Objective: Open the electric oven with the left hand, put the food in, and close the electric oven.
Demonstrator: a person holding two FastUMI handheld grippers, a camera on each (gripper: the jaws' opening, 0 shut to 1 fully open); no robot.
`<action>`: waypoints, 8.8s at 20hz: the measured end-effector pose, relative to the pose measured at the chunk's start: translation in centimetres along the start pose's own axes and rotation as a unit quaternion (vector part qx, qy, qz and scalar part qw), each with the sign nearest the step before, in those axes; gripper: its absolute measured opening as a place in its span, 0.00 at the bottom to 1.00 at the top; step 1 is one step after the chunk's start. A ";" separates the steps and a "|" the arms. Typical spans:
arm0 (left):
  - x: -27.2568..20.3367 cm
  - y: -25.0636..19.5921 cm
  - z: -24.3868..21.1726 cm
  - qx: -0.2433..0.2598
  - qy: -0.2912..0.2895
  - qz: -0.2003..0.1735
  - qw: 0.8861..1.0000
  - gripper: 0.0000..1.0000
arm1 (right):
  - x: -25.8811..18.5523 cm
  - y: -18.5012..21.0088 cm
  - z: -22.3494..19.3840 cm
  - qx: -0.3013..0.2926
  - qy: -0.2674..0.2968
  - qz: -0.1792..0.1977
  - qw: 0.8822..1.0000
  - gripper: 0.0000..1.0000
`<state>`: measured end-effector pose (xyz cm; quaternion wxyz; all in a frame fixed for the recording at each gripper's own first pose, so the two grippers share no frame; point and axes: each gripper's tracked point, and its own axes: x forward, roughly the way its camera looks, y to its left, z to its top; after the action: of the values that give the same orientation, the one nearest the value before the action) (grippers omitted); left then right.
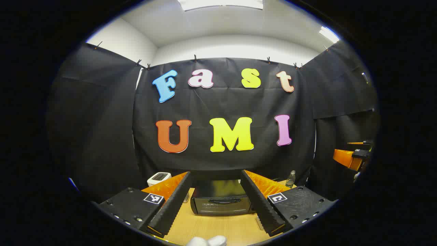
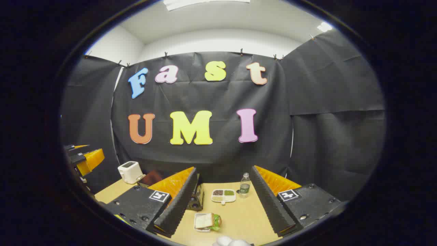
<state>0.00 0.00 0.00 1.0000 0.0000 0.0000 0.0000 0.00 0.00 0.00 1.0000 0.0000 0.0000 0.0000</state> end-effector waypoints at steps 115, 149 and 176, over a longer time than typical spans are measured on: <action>-0.9 -1.0 -10.6 -0.013 0.099 0.011 0.995 0.95 | 7.4 1.3 -33.0 0.084 0.348 0.192 0.914 0.99; -1.6 3.2 -9.4 0.009 0.081 0.019 0.996 0.95 | 12.1 13.4 -25.9 0.210 0.306 0.223 0.901 0.37; -1.5 8.8 -17.0 0.022 0.148 -0.023 0.988 0.96 | 28.0 30.7 -33.8 0.527 0.130 0.060 0.838 0.36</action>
<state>-1.49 8.83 -17.00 0.9885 0.0219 0.1480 -0.0231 27.96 30.68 -33.85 0.8376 0.5273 0.1296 0.0604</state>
